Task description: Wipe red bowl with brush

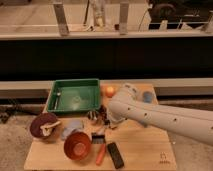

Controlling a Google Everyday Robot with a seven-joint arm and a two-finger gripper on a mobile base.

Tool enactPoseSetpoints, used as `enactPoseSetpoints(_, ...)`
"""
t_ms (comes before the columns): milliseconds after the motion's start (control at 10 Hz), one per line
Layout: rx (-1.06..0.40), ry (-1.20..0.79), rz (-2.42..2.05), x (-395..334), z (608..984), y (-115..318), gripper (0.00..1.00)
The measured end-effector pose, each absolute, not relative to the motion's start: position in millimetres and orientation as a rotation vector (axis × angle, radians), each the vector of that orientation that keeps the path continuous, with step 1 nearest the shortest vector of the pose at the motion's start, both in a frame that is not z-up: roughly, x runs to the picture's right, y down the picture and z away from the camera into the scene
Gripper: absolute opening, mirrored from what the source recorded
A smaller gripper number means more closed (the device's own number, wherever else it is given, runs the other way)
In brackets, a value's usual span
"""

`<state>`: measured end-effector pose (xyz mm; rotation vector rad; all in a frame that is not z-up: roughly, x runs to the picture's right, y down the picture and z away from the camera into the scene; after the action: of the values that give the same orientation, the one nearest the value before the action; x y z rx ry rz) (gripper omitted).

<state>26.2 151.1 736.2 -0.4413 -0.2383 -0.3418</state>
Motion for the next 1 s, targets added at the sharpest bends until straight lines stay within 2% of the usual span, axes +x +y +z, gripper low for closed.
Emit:
enactPoseSetpoints(400,-0.422,-0.264,-0.375,4,726,148,0.0)
enactPoseSetpoints(1000,-0.422,-0.328,-0.48,-63,726,174,0.0)
